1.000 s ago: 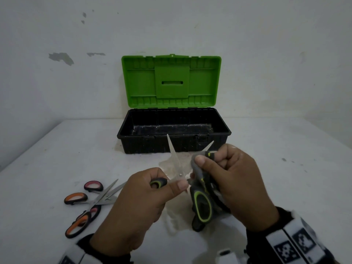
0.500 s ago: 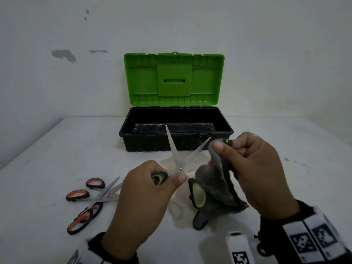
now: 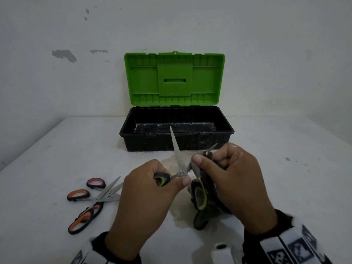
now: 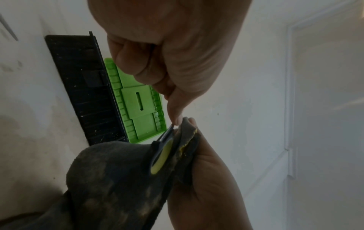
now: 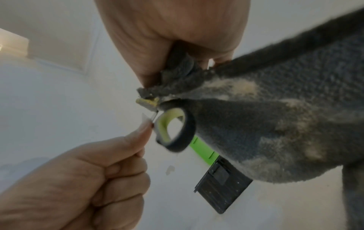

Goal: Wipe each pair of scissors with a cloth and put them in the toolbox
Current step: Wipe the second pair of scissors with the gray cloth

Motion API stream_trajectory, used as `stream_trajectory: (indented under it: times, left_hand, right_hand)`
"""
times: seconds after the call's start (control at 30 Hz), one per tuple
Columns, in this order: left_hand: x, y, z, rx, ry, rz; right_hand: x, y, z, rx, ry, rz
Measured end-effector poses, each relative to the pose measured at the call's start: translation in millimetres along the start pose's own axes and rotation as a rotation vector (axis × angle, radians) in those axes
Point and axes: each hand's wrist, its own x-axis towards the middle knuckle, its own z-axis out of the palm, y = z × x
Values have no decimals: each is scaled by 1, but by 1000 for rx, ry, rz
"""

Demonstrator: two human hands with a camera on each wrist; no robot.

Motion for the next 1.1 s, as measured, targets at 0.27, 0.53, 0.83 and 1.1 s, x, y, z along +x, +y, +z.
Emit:
stream_trajectory:
  times: [0.27,0.53,0.83,1.1]
  left_hand:
    - [3,-2,0,-16,1,20]
    - [2,-1,1,-1,12,36]
    - [-1,4,2,46,22,43]
    - [-2,11,3,62,-18,23]
  right_hand:
    - [3,1,0,-4,67,-11]
    - [2,3,1,0,121,0]
    - [-1,2,1,12,97,8]
    - [-3,2,-3,27,92,13]
